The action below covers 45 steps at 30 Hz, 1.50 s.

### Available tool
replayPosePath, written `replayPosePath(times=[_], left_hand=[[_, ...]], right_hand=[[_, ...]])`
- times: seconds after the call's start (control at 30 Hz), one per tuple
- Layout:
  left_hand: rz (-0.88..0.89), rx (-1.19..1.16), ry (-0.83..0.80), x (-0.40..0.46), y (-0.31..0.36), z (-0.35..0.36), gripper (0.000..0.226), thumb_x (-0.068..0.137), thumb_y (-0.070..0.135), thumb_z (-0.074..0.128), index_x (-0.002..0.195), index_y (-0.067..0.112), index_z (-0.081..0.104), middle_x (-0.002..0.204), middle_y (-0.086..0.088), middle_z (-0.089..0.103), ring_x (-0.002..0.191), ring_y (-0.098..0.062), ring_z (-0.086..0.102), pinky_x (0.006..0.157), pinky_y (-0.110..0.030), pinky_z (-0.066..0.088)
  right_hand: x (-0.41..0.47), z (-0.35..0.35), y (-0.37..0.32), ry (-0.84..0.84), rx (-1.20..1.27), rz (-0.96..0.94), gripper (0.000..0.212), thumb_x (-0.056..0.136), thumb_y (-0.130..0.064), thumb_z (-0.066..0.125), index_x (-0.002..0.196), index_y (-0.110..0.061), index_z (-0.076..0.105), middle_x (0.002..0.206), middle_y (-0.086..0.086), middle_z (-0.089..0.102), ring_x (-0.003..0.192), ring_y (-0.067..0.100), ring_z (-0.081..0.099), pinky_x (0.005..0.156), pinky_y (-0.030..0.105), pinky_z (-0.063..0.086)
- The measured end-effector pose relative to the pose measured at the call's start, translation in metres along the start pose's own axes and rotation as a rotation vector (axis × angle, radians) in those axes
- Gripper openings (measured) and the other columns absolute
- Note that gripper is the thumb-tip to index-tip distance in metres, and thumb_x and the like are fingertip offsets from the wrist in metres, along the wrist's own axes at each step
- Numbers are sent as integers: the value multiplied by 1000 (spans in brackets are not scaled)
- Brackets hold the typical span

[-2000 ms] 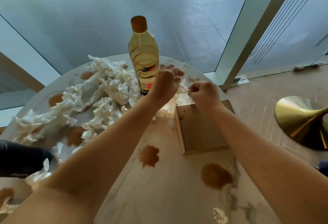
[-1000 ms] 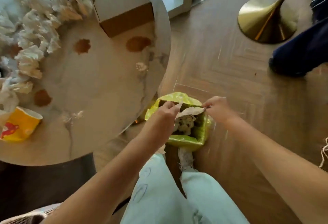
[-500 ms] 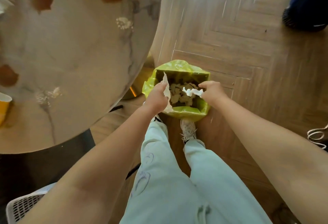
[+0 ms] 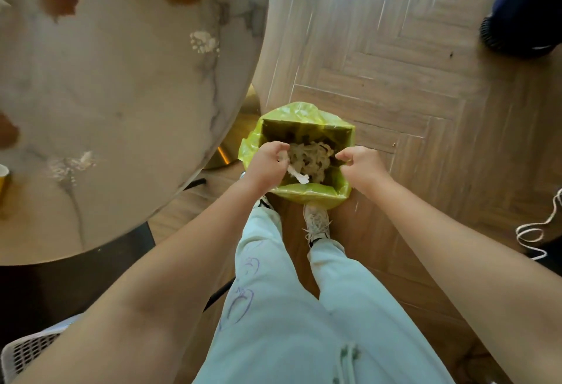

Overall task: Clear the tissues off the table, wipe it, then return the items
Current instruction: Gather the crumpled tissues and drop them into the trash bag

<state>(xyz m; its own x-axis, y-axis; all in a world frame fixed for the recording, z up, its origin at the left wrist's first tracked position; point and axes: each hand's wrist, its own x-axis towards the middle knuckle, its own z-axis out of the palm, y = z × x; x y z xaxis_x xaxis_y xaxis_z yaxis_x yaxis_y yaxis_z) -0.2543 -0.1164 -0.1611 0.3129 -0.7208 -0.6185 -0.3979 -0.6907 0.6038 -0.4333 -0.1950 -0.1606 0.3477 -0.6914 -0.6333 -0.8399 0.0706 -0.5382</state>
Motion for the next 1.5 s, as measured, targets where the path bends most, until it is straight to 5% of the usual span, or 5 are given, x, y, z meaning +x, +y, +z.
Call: replayPosePath(times=[0.63,0.8,1.03,1.3,1.5], left_hand=[[505,-166,699,-43,110,-272,40,85,-8,51,118,14,54,91,1,62,74,2,57,70,-8,46],[438,-47,768,14,94,-352,36,85,-6,52,118,9,56,97,-4,60,73,-9,55,62,-14,46],[442,394,760,110,84,-428,36,79,-3,60,115,2,60,113,-17,60,108,-32,53,95,-36,43],[446,849,581,170,76,-449,33,85,21,60,116,11,56,116,-7,57,109,-30,48,85,-38,39],[500,813,633,180,72,-449,16,81,-2,55,91,6,64,93,-10,61,91,-31,54,72,-36,38]], right_hand=[[32,-137,-306,441,-4,-791,22,84,-3,62,106,-5,67,104,11,65,80,8,56,74,1,37],[73,-140,-387,434,-47,-823,24,87,-4,59,110,-5,65,109,11,65,93,14,60,81,12,39],[152,-120,-478,344,-166,-771,28,86,-9,60,114,-8,63,112,11,65,99,19,61,89,23,46],[219,-89,-525,204,-476,-564,23,87,-17,55,104,-6,66,112,13,62,103,25,56,80,24,37],[252,-62,-547,255,-564,-369,33,82,-34,63,102,-8,59,109,12,59,106,31,54,91,42,40]])
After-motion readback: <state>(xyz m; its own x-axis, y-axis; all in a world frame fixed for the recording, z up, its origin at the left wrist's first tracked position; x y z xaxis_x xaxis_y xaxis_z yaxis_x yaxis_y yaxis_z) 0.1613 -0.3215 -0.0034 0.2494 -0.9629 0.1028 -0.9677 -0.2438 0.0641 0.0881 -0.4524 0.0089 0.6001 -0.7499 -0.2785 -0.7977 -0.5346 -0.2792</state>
